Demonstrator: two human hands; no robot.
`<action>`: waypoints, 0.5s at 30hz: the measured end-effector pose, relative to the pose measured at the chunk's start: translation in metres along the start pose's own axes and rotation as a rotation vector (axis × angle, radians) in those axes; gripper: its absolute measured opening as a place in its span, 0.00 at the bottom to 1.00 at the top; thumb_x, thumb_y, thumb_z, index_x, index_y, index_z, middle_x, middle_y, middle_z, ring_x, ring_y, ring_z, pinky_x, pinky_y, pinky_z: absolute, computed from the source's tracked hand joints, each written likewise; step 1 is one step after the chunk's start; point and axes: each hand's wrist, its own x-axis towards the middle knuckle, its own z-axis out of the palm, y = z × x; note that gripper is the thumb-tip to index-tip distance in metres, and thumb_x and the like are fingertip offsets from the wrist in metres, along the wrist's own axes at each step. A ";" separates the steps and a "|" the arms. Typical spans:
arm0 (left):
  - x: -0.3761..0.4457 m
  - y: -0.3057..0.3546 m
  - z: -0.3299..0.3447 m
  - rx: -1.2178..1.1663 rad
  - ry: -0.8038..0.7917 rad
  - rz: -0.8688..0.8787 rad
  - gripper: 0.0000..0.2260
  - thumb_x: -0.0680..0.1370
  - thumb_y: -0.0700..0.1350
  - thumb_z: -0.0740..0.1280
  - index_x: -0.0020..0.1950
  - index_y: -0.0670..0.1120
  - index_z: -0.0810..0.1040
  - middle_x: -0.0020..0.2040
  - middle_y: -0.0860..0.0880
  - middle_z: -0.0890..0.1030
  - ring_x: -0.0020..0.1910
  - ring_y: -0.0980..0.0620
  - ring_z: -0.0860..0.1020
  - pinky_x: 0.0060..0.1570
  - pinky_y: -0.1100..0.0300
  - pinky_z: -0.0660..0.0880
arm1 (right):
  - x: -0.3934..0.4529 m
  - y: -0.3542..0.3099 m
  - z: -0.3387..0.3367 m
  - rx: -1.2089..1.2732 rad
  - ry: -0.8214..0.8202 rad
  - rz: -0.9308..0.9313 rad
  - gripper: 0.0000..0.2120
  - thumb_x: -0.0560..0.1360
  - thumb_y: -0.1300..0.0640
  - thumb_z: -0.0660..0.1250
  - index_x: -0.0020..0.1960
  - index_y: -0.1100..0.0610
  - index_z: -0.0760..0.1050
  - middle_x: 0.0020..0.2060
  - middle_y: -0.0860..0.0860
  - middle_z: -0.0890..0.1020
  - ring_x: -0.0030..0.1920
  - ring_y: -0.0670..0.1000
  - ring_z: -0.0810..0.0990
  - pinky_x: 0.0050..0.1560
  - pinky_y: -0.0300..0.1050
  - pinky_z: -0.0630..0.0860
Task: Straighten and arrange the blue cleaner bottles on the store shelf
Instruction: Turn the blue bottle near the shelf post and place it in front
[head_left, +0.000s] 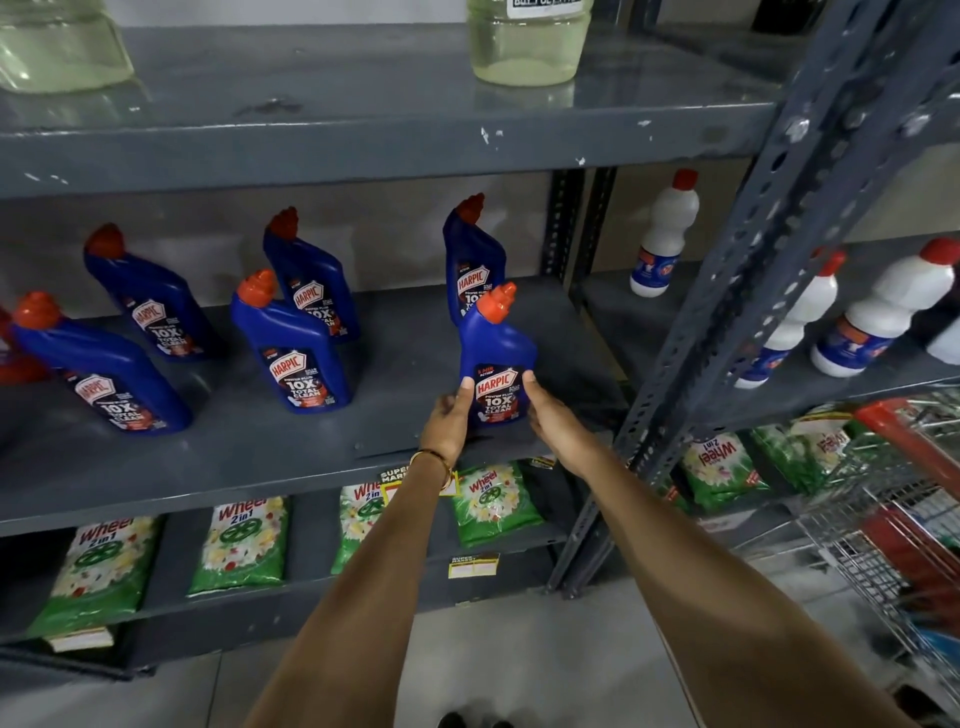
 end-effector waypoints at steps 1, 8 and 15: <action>0.000 0.000 0.000 -0.006 -0.001 0.004 0.24 0.72 0.67 0.56 0.52 0.49 0.72 0.62 0.43 0.76 0.60 0.43 0.75 0.65 0.45 0.68 | -0.001 0.000 0.000 -0.001 -0.003 0.002 0.34 0.71 0.31 0.52 0.70 0.49 0.62 0.70 0.52 0.68 0.70 0.52 0.66 0.72 0.57 0.60; -0.005 -0.002 0.004 -0.033 -0.006 0.015 0.23 0.73 0.65 0.57 0.54 0.48 0.71 0.63 0.44 0.76 0.62 0.45 0.74 0.67 0.47 0.67 | -0.003 0.004 -0.001 0.020 0.001 -0.018 0.32 0.71 0.31 0.53 0.69 0.49 0.64 0.69 0.51 0.70 0.68 0.50 0.68 0.72 0.54 0.61; -0.009 -0.005 0.004 -0.013 0.012 0.018 0.25 0.75 0.63 0.56 0.64 0.47 0.71 0.65 0.46 0.75 0.58 0.50 0.73 0.59 0.58 0.66 | -0.006 0.009 0.002 0.033 0.138 -0.031 0.27 0.74 0.36 0.56 0.65 0.53 0.70 0.65 0.54 0.74 0.64 0.51 0.72 0.67 0.52 0.67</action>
